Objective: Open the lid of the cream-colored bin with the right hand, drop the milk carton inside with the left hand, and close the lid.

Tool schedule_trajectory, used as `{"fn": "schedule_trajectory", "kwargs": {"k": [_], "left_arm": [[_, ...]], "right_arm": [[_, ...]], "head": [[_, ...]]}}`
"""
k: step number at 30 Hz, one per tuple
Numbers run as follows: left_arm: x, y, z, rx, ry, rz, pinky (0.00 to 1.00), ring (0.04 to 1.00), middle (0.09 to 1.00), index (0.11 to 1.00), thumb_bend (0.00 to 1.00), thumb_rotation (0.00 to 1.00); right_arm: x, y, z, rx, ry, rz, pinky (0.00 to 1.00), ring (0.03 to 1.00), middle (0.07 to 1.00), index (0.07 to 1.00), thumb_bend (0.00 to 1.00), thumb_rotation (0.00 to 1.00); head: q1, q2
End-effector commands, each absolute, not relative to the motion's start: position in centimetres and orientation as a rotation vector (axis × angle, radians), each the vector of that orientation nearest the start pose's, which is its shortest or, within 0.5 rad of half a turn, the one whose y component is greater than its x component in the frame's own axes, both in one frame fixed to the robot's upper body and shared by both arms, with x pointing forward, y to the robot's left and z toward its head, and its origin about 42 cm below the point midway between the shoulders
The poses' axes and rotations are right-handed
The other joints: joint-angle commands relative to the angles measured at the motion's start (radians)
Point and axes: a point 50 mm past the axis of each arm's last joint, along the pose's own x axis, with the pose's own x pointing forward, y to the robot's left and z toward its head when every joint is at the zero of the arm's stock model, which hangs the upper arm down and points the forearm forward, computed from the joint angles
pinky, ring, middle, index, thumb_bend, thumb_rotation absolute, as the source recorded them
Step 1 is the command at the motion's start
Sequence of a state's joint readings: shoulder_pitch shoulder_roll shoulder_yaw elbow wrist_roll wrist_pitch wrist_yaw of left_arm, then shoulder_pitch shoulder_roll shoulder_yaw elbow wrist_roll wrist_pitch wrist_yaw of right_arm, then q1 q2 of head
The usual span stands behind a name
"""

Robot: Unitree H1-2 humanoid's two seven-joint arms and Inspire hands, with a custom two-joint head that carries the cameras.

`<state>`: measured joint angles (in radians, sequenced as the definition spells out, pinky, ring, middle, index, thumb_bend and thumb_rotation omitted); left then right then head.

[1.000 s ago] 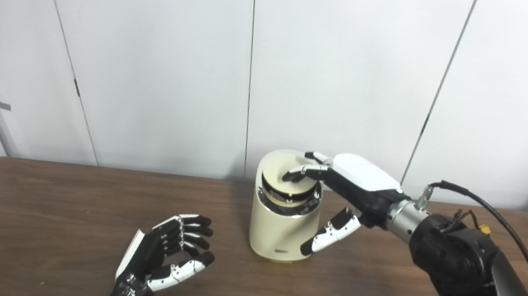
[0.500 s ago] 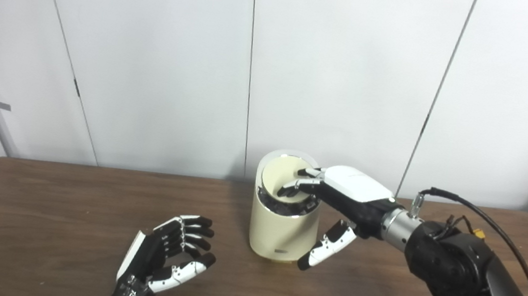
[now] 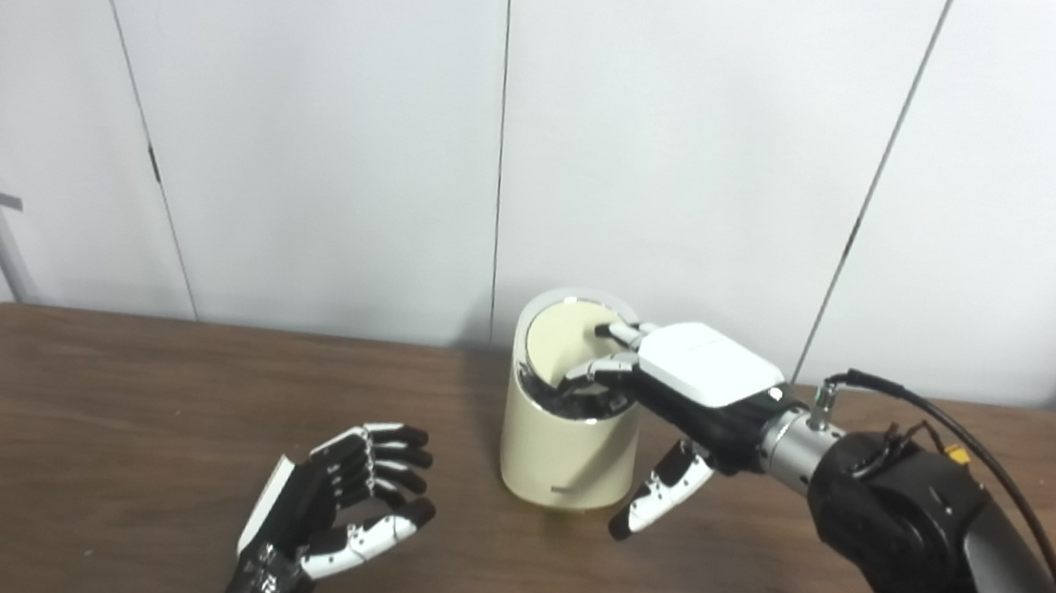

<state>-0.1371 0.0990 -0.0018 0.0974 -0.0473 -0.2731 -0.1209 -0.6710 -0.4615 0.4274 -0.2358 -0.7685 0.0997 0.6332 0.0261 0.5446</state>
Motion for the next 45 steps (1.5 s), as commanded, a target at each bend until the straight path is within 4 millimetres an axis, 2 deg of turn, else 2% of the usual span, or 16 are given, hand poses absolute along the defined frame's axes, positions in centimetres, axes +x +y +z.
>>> {"fn": "schedule_trajectory", "kwargs": {"k": [1,5,10,13,15,17,20,23,25,28,30,33,36,41,45], "left_arm": [[32.2,22.7,12.8,0.056,-0.319,-0.154,0.47,0.58,0.653,0.704,0.66,0.21],[32.3,22.8,12.8,0.05,-0.319,-0.156,0.46,0.577,0.651,0.702,0.66,0.2],[32.3,22.7,12.8,0.054,-0.318,-0.152,0.47,0.575,0.648,0.699,0.67,0.21],[32.3,22.7,12.9,0.05,-0.317,-0.152,0.47,0.578,0.648,0.699,0.68,0.21],[32.3,22.8,12.9,0.05,-0.316,-0.155,0.47,0.579,0.65,0.701,0.67,0.2],[32.3,22.8,12.9,0.053,-0.318,-0.156,0.47,0.578,0.648,0.701,0.66,0.19],[32.4,22.8,12.8,0.056,-0.324,-0.157,0.46,0.574,0.648,0.7,0.68,0.22],[32.4,22.9,12.8,0.057,-0.326,-0.159,0.46,0.573,0.649,0.7,0.68,0.22],[32.4,22.9,12.8,0.058,-0.327,-0.159,0.46,0.574,0.649,0.7,0.68,0.22],[32.4,22.9,12.9,0.053,-0.323,-0.161,0.47,0.576,0.65,0.7,0.67,0.21],[32.4,23.0,12.9,0.051,-0.322,-0.161,0.47,0.577,0.651,0.701,0.67,0.2],[32.5,23.0,13.0,0.052,-0.324,-0.16,0.46,0.572,0.648,0.7,0.67,0.19],[32.6,23.0,13.0,0.052,-0.328,-0.159,0.46,0.573,0.648,0.701,0.67,0.19],[32.6,23.0,13.0,0.04,-0.328,-0.166,0.47,0.575,0.649,0.704,0.67,0.17],[32.6,23.2,12.9,0.042,-0.334,-0.17,0.46,0.573,0.65,0.704,0.66,0.16]], "right_arm": [[39.5,-17.7,31.8,-1.541,-0.431,0.63,1.0,0.993,0.788,0.798,0.82,0.35],[39.4,-17.8,32.6,-1.498,-0.452,0.603,1.0,0.987,0.797,0.81,0.8,0.34],[39.2,-18.5,34.2,-1.358,-0.524,0.514,1.0,0.987,0.798,0.819,0.79,0.36],[39.1,-19.2,34.9,-1.246,-0.546,0.457,1.0,0.993,0.811,0.829,0.77,0.33],[38.9,-19.7,35.2,-1.205,-0.579,0.425,0.95,0.996,0.844,0.86,0.75,0.34],[38.6,-20.2,35.2,-1.162,-0.617,0.385,0.81,0.951,0.875,0.886,0.75,0.31],[38.2,-21.2,34.8,-1.083,-0.627,0.339,0.76,0.929,0.915,0.919,0.75,0.25],[37.9,-22.4,33.9,-1.029,-0.613,0.301,0.77,0.894,0.923,0.919,0.74,0.23],[37.8,-23.1,33.3,-1.003,-0.597,0.273,0.89,0.892,0.919,0.921,0.73,0.24],[37.5,-24.3,31.8,-0.924,-0.527,0.244,0.98,0.933,0.928,0.927,0.73,0.24],[37.1,-25.2,30.6,-0.887,-0.469,0.226,0.96,0.986,0.951,0.933,0.74,0.24],[36.5,-26.5,28.5,-0.812,-0.408,0.182,0.9,0.999,0.995,0.921,0.77,0.24],[35.8,-27.3,26.3,-0.704,-0.379,0.166,0.88,0.944,0.972,0.913,0.76,0.2],[35.0,-27.6,23.0,-0.588,-0.341,0.165,0.85,0.911,0.93,0.935,0.77,0.24],[34.2,-27.4,21.6,-0.538,-0.352,0.165,0.81,0.891,0.931,0.933,0.75,0.24]], "head": [[0.001,0.001],[-0.003,0.0],[-0.001,-0.003],[-0.001,-0.004],[-0.002,-0.004],[-0.002,-0.004],[-0.002,-0.005],[0.001,-0.004],[0.0,-0.004],[-0.002,-0.004],[-0.003,-0.003],[-0.008,-0.002],[-0.008,-0.004],[-0.013,-0.006],[-0.018,-0.004]]}}
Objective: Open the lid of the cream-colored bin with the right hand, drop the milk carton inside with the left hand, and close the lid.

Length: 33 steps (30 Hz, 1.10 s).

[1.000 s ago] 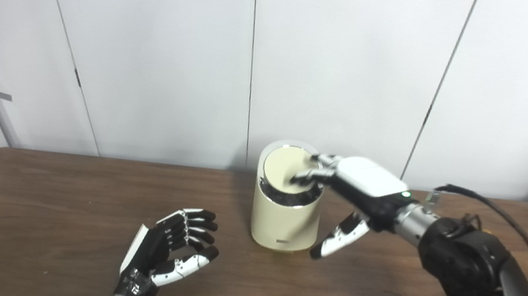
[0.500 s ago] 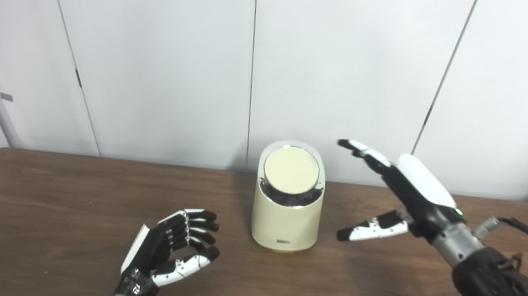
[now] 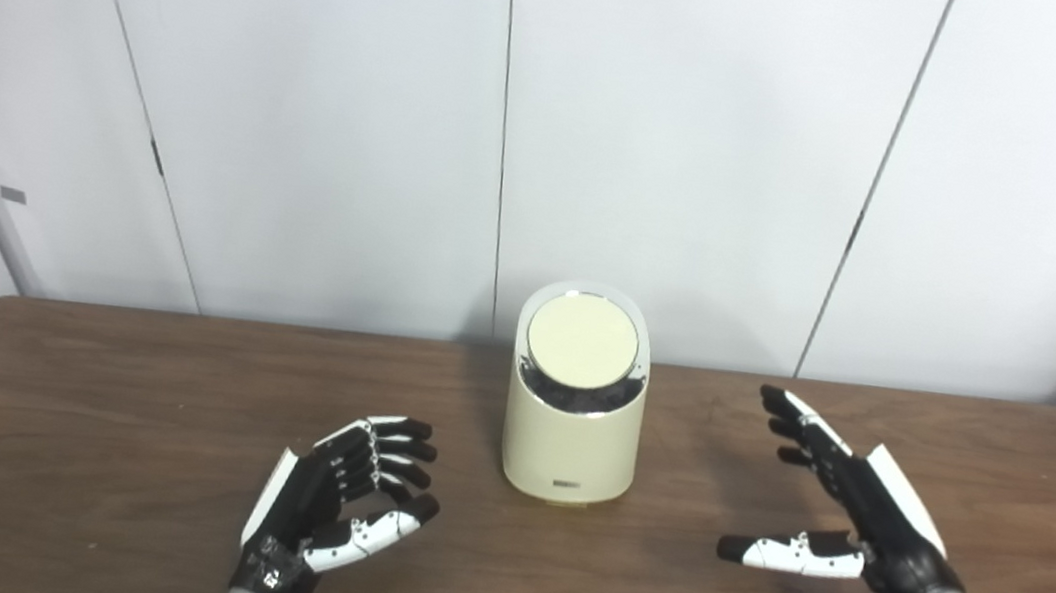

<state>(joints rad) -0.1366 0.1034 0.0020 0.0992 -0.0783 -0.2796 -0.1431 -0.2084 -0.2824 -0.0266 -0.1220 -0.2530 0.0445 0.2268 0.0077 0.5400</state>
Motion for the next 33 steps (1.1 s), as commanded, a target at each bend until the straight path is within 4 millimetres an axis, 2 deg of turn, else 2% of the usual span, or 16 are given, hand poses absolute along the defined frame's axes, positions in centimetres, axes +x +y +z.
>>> {"fn": "schedule_trajectory", "kwargs": {"k": [1,9,12,18,20,23,27,33], "left_arm": [[32.6,23.3,13.0,0.042,-0.337,-0.169,0.46,0.573,0.65,0.704,0.65,0.15],[32.7,23.8,13.0,0.029,-0.35,-0.177,0.47,0.581,0.655,0.704,0.66,0.16],[32.6,24.1,13.0,0.013,-0.363,-0.181,0.48,0.599,0.673,0.713,0.66,0.15],[32.4,24.8,13.2,-0.018,-0.387,-0.186,0.53,0.656,0.73,0.739,0.69,0.2],[32.2,24.9,13.3,-0.029,-0.384,-0.191,0.53,0.661,0.733,0.743,0.7,0.2],[31.9,25.0,13.3,-0.017,-0.387,-0.198,0.55,0.67,0.747,0.762,0.7,0.21],[31.5,25.1,13.3,-0.007,-0.396,-0.203,0.56,0.704,0.773,0.797,0.7,0.22],[30.9,25.2,13.2,-0.001,-0.388,-0.194,0.58,0.715,0.778,0.81,0.69,0.22]], "right_arm": [[34.0,-27.3,21.3,-0.518,-0.362,0.166,0.8,0.886,0.931,0.93,0.75,0.23],[33.1,-27.2,19.4,-0.413,-0.378,0.154,0.86,0.905,0.936,0.93,0.73,0.2],[32.8,-27.6,18.3,-0.359,-0.375,0.137,0.88,0.919,0.938,0.927,0.75,0.17],[32.0,-27.9,17.1,-0.362,-0.378,0.124,0.83,0.911,0.939,0.931,0.75,0.25],[31.7,-27.7,17.0,-0.358,-0.379,0.123,0.81,0.906,0.938,0.927,0.75,0.24],[31.3,-27.5,16.4,-0.332,-0.382,0.119,0.81,0.902,0.938,0.929,0.74,0.18],[30.7,-26.8,16.1,-0.323,-0.374,0.101,0.8,0.88,0.926,0.918,0.78,0.25],[29.5,-26.1,16.0,-0.306,-0.358,0.077,0.83,0.883,0.92,0.911,0.78,0.27]], "head": [[-0.002,0.0],[-0.002,-0.002],[0.0,-0.002],[-0.001,-0.005],[0.003,-0.007],[0.003,-0.006],[-0.001,-0.008],[-0.015,-0.01]]}}
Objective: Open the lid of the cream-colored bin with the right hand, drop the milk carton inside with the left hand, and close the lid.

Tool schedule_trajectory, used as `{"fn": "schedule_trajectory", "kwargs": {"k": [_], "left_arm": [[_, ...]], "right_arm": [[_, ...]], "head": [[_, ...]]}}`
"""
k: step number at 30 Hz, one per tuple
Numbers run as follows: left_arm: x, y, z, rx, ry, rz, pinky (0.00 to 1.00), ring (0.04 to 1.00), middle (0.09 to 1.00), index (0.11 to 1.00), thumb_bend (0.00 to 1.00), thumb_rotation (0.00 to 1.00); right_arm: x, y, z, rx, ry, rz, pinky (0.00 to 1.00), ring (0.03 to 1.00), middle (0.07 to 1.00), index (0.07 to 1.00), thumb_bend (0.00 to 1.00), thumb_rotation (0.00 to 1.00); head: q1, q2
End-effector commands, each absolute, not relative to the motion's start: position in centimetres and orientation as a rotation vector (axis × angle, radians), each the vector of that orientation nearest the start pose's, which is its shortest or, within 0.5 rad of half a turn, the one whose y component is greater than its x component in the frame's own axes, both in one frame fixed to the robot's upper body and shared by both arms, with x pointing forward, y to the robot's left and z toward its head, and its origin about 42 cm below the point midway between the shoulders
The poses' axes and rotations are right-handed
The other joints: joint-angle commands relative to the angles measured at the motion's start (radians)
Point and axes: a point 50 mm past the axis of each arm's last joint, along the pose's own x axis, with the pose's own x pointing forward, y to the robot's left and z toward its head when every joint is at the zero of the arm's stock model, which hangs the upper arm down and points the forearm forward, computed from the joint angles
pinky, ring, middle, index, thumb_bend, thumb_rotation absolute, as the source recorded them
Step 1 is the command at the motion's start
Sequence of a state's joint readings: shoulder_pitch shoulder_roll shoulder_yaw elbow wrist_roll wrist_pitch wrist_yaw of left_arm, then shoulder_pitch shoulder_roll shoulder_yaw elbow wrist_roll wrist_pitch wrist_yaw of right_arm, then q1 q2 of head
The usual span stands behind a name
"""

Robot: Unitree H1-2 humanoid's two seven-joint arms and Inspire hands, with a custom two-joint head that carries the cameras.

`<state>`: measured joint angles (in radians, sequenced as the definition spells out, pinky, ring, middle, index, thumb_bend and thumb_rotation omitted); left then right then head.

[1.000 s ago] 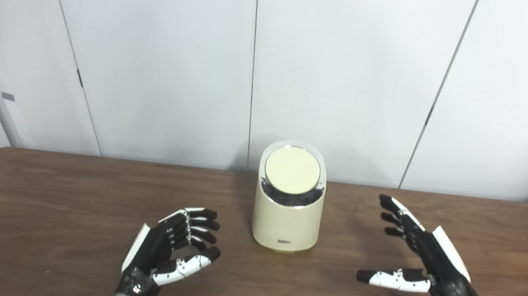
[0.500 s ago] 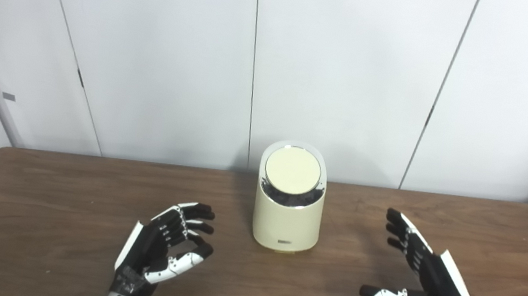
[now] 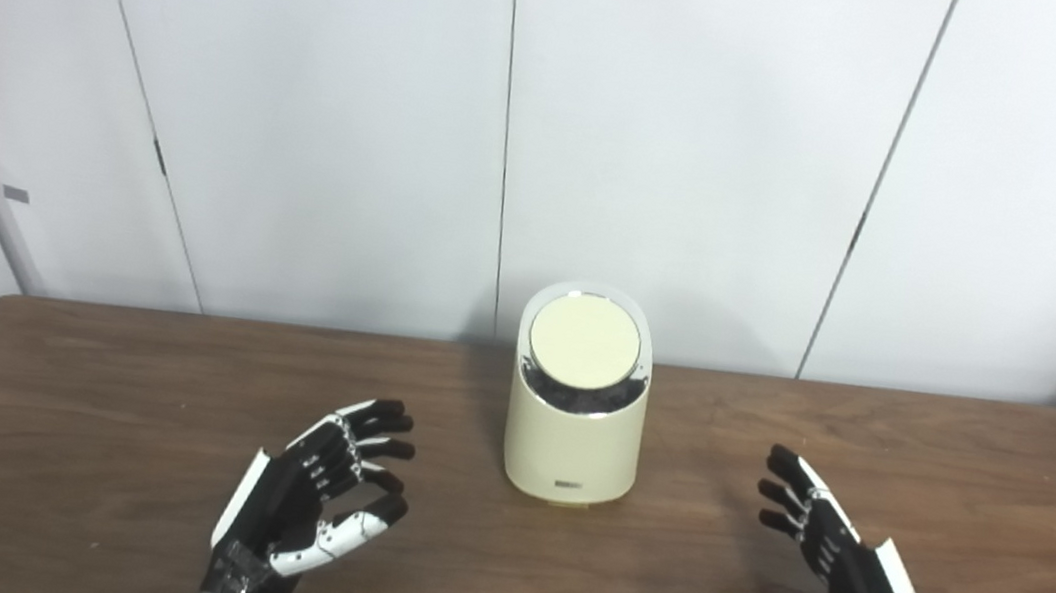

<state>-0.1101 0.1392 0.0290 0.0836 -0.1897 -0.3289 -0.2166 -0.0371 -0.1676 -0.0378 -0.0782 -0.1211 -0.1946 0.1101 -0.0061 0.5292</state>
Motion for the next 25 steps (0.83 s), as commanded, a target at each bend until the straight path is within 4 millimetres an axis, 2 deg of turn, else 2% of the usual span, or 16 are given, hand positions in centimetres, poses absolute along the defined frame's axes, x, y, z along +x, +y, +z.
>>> {"fn": "schedule_trajectory", "kwargs": {"k": [1,7,10,13,16,25], "left_arm": [[30.8,25.3,13.2,0.0,-0.389,-0.191,0.58,0.715,0.778,0.809,0.69,0.22],[30.4,25.6,13.4,-0.03,-0.389,-0.18,0.57,0.701,0.761,0.79,0.67,0.19],[30.3,25.7,13.4,-0.029,-0.388,-0.18,0.56,0.699,0.761,0.787,0.66,0.2],[30.1,25.8,13.5,-0.03,-0.386,-0.177,0.56,0.697,0.76,0.785,0.66,0.2],[30.0,25.9,13.5,-0.026,-0.383,-0.178,0.57,0.698,0.762,0.788,0.66,0.19],[29.4,26.1,14.0,-0.034,-0.37,-0.196,0.58,0.718,0.777,0.791,0.67,0.2]], "right_arm": [[29.3,-26.1,16.0,-0.303,-0.355,0.073,0.83,0.883,0.919,0.911,0.78,0.27],[28.5,-26.1,16.1,-0.302,-0.339,0.048,0.83,0.881,0.913,0.911,0.78,0.27],[28.4,-26.1,16.0,-0.288,-0.338,0.041,0.84,0.885,0.912,0.913,0.76,0.23],[28.2,-26.0,16.0,-0.283,-0.337,0.035,0.84,0.884,0.913,0.913,0.76,0.24],[28.0,-25.7,16.1,-0.283,-0.333,0.037,0.81,0.877,0.911,0.91,0.77,0.25],[27.1,-24.3,17.1,-0.306,-0.334,0.066,0.77,0.844,0.889,0.881,0.71,0.26]], "head": [[0.0,0.003],[0.0,0.006],[-0.004,0.004],[-0.015,0.0],[-0.022,-0.007],[-0.033,-0.01]]}}
